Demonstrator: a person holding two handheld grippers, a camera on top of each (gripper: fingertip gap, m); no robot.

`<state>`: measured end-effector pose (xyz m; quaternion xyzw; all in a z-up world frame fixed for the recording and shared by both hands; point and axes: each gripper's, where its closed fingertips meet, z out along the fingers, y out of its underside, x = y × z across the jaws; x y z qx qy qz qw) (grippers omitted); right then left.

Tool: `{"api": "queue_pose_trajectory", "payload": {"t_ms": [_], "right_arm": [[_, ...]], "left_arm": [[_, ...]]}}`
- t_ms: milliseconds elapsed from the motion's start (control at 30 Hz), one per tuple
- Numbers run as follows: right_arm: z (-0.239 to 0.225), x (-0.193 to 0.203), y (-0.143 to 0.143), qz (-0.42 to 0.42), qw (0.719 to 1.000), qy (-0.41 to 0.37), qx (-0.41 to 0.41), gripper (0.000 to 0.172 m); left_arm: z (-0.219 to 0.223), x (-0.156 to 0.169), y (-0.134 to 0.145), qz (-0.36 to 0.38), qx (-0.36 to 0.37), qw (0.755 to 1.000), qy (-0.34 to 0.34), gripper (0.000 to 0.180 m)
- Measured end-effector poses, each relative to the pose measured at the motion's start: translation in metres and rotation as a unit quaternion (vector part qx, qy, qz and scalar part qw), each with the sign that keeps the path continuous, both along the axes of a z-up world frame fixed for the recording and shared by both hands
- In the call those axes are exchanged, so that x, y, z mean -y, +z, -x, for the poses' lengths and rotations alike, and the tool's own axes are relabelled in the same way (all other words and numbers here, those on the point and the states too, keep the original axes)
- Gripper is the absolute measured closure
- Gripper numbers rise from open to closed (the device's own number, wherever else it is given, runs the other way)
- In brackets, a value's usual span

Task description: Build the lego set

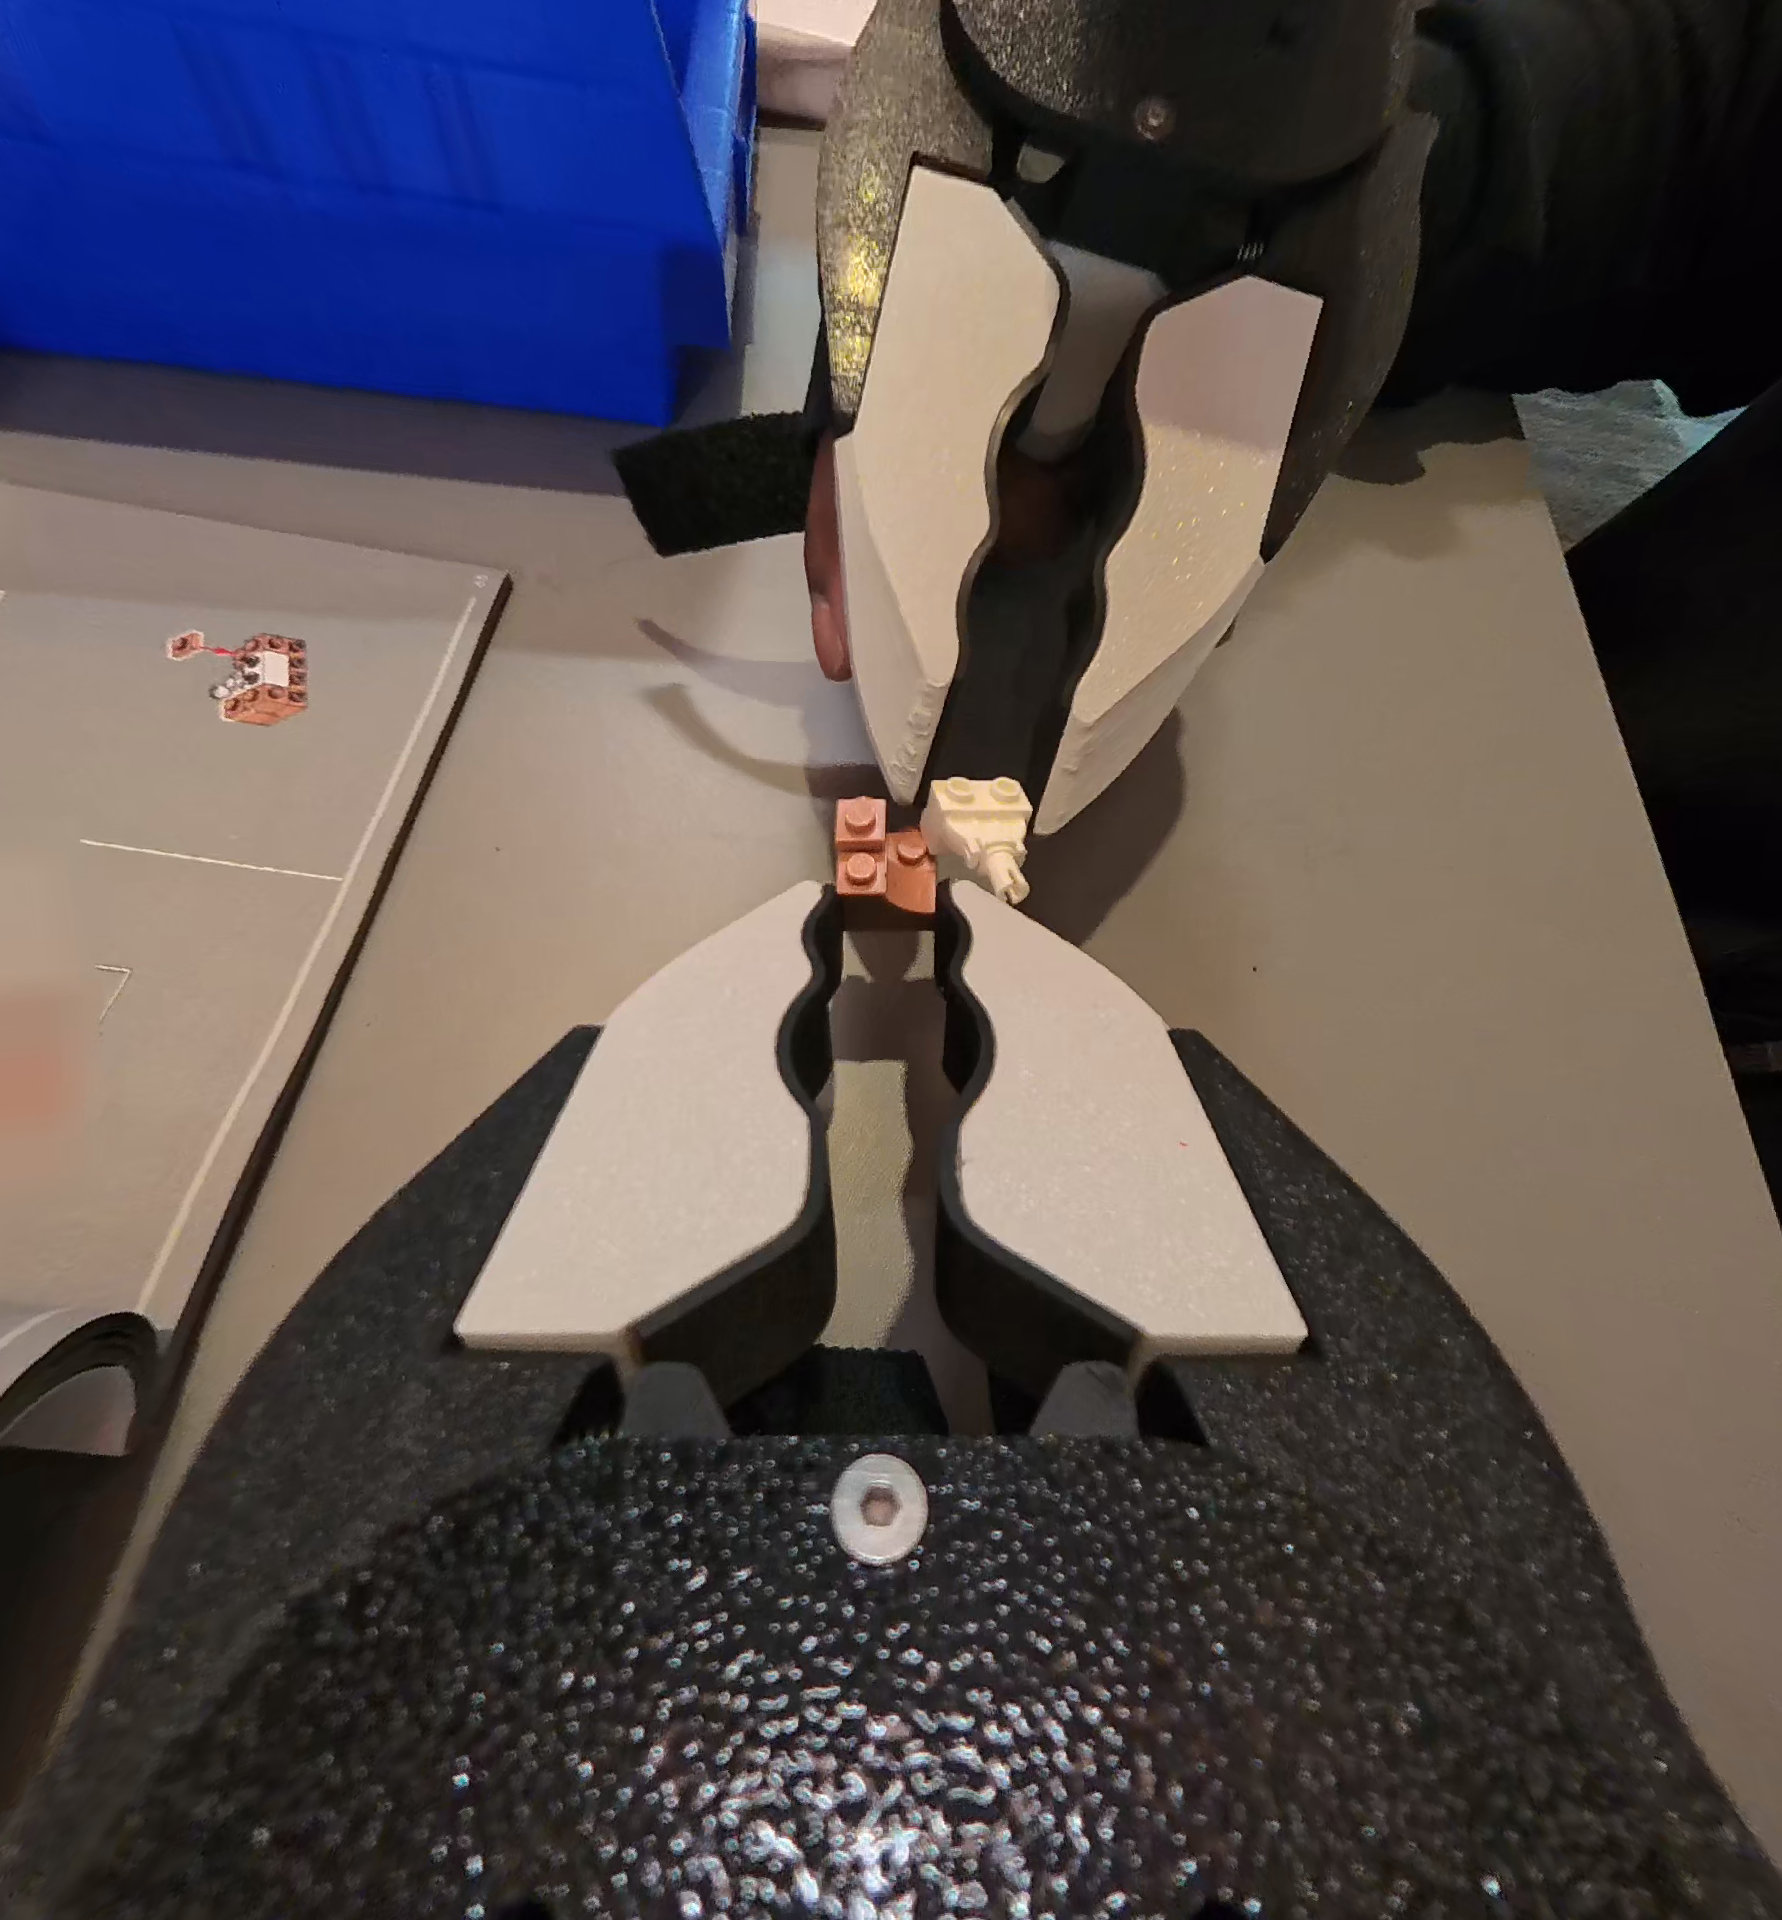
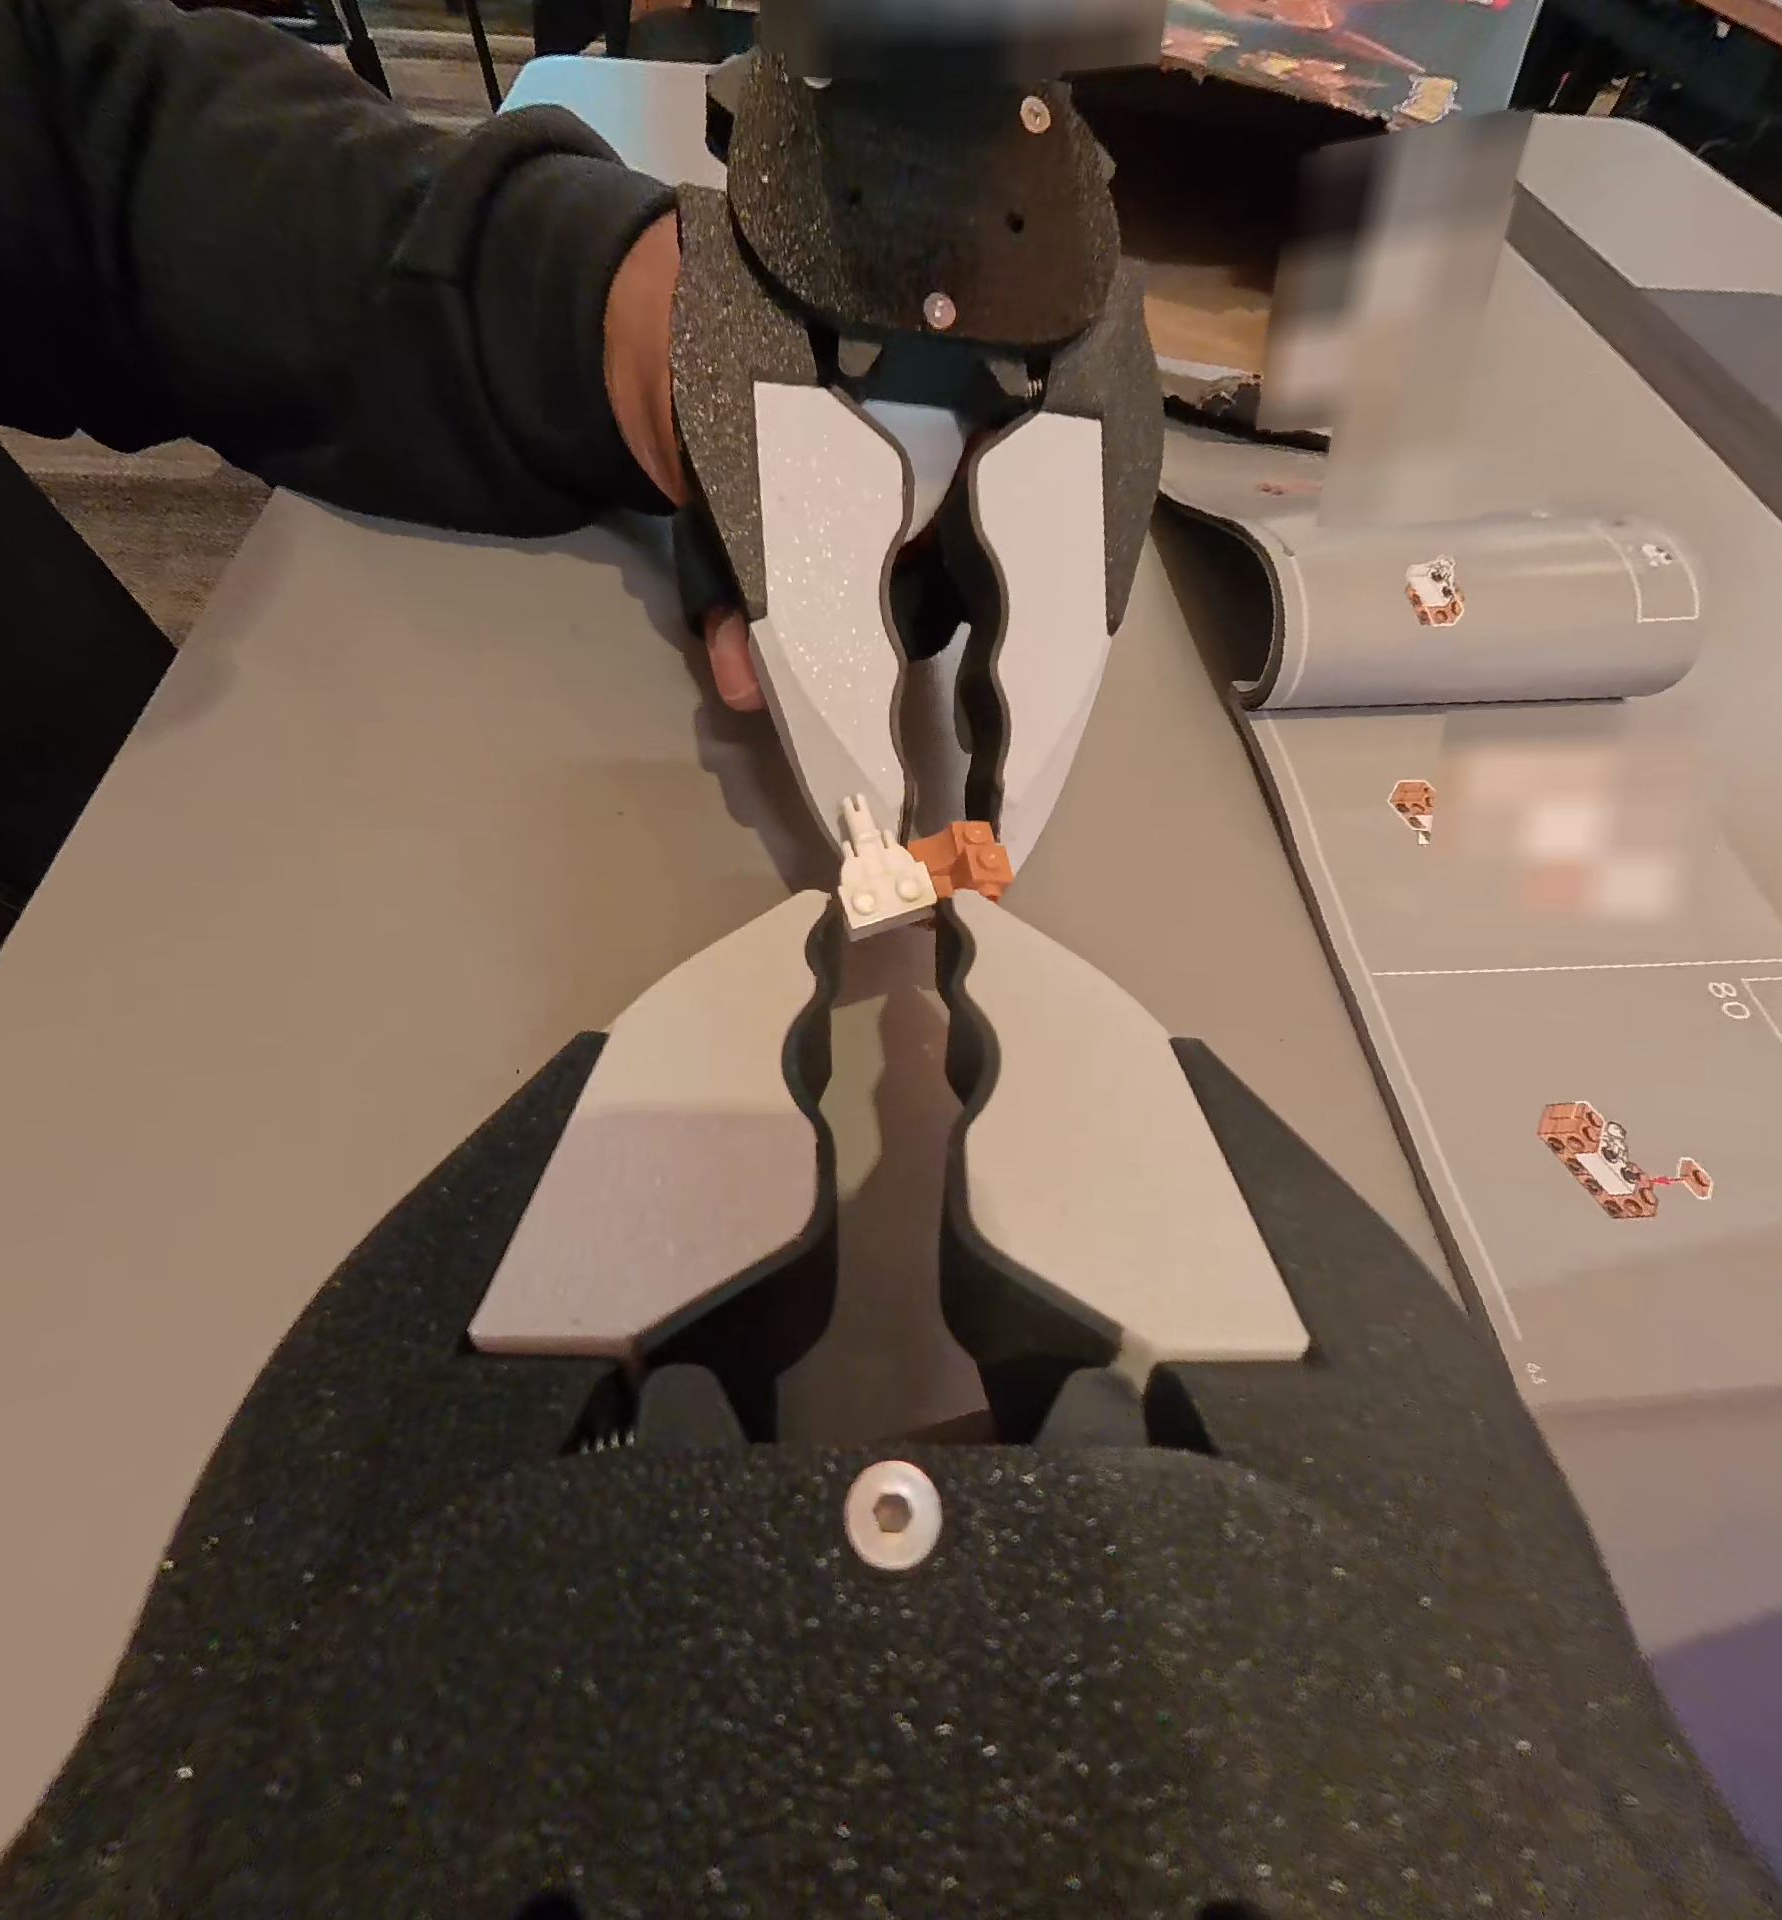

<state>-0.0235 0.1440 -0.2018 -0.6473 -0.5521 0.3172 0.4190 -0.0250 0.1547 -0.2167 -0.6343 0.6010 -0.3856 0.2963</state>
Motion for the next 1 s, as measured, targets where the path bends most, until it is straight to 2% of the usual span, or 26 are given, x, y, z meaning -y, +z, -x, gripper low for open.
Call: {"api": "queue_pose_trajectory", "payload": {"t_ms": [1000], "right_arm": [[-0.003,-0.001,-0.016,-0.04,0.998,-0.012,0.05,0.151]], "left_arm": [[-0.002,0.004,-0.011,-0.051,-0.023,0.998,-0.02,0.164]]}}
